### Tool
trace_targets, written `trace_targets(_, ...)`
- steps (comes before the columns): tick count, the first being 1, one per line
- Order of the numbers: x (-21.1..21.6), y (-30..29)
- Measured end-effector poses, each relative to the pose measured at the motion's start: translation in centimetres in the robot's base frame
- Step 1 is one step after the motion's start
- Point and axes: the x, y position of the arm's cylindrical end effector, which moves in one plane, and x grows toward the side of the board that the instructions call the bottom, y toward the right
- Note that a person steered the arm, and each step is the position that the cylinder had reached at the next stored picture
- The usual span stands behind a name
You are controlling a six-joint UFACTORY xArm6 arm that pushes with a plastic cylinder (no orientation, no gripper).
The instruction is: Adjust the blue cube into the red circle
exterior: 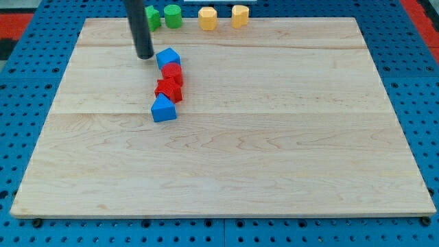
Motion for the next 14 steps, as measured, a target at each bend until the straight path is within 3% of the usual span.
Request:
trace_targets(1, -3.5, 1.0)
trace_targets(2, -2.9, 2.0)
trace_targets(3, -6.4, 4.3)
trace_targets(4, -4.2, 11.0)
trace_targets(5, 0.2, 11.8)
trace_targets(7, 3.4, 3.9)
trace_targets(9, -2.7, 1.3)
trace_targets(10, -2.6, -7.3)
trace_targets(11, 3.9, -11.8)
trace_targets(12, 8.4, -11.3)
trace_targets(14, 6.3, -4.0)
